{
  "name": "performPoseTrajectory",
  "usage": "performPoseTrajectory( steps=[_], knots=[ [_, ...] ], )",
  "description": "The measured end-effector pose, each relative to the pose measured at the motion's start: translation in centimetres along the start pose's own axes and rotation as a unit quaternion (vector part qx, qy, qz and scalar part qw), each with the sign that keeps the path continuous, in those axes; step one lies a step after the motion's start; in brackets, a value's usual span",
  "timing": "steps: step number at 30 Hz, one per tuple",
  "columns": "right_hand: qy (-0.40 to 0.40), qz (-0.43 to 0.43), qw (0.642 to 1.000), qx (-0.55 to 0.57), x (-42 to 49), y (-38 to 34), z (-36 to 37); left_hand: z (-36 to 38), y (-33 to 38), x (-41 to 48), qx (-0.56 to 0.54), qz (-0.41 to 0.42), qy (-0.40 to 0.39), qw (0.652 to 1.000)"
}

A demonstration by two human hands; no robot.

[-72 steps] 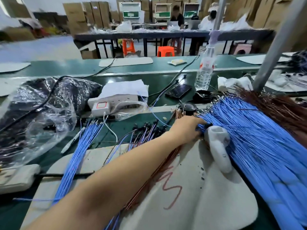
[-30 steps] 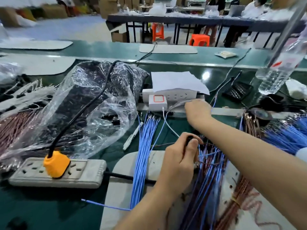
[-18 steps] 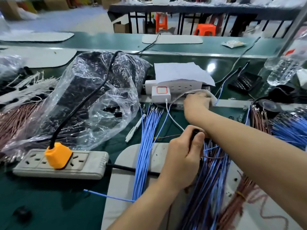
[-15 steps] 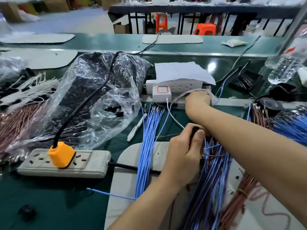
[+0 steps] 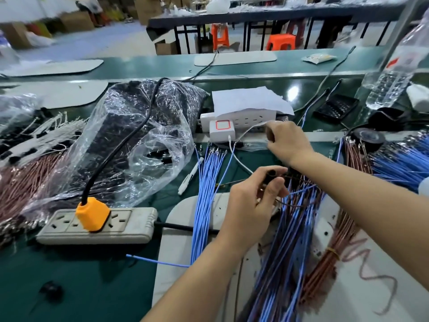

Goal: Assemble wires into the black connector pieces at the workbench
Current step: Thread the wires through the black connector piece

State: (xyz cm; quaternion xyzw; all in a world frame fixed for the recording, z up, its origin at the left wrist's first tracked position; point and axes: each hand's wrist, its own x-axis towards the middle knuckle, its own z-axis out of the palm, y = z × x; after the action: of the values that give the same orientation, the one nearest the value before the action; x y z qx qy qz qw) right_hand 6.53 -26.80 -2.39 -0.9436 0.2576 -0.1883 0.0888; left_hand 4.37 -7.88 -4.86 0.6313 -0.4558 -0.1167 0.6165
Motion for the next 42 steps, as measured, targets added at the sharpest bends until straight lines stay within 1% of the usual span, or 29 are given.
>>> performPoseTrajectory(
  steps=[2,5,9,11,15,17,19,21,25,29,31,33,35,38,42],
  knots=[
    [0.021,-0.021,0.993,0.118,-1.6,-0.5,-1.0,0.1,0.2,-0.1,-0.006,0.011,0.0,1.0],
    [0.059,-0.022,0.962,0.266,-5.2,-1.3,-3.2,0.1,0.4,-0.1,-0.039,0.019,0.012,0.999],
    [0.072,0.008,0.894,0.442,-10.9,-1.0,-5.7,0.1,0.5,-0.2,-0.059,0.023,0.003,0.998],
    [0.076,0.015,0.867,0.493,-13.4,-1.0,-6.0,0.3,0.4,-0.3,-0.051,0.026,-0.006,0.998],
    [0.083,0.039,0.835,0.543,-16.1,-1.0,-5.2,0.6,0.5,-0.3,-0.036,0.049,-0.013,0.998],
    [0.084,0.047,0.82,0.564,-16.3,-1.1,-5.1,0.7,0.6,-0.2,-0.049,0.038,-0.009,0.998],
    [0.085,0.047,0.816,0.57,-16.3,-1.4,-5.2,0.6,0.6,-0.3,-0.094,0.015,-0.006,0.995],
    [0.09,0.048,0.811,0.575,-16.4,-1.6,-5.4,0.7,0.7,-0.4,-0.114,0.014,-0.006,0.993],
    [0.104,0.055,0.812,0.572,-16.6,-1.8,-5.7,0.8,0.8,-0.4,-0.124,0.008,-0.016,0.992],
    [0.138,0.062,0.817,0.556,-16.6,-1.9,-6.0,0.8,0.5,-0.4,-0.11,0.018,-0.012,0.994],
    [0.153,0.056,0.813,0.56,-16.5,-1.9,-6.2,0.8,0.6,-0.4,-0.107,0.021,-0.016,0.994],
    [0.15,0.056,0.805,0.572,-16.4,-1.8,-6.3,0.8,0.7,-0.4,-0.098,0.015,-0.023,0.995],
    [0.138,0.06,0.786,0.6,-16.4,-1.6,-6.2,0.7,0.9,-0.4,-0.091,0.012,-0.017,0.996],
    [0.094,0.062,0.744,0.659,-16.5,-1.6,-5.8,0.6,1.0,-0.4,-0.079,0.001,-0.018,0.997],
    [0.074,0.07,0.724,0.682,-16.5,-1.2,-5.9,0.7,1.2,-0.5,-0.053,0.0,-0.034,0.998]
  ],
)
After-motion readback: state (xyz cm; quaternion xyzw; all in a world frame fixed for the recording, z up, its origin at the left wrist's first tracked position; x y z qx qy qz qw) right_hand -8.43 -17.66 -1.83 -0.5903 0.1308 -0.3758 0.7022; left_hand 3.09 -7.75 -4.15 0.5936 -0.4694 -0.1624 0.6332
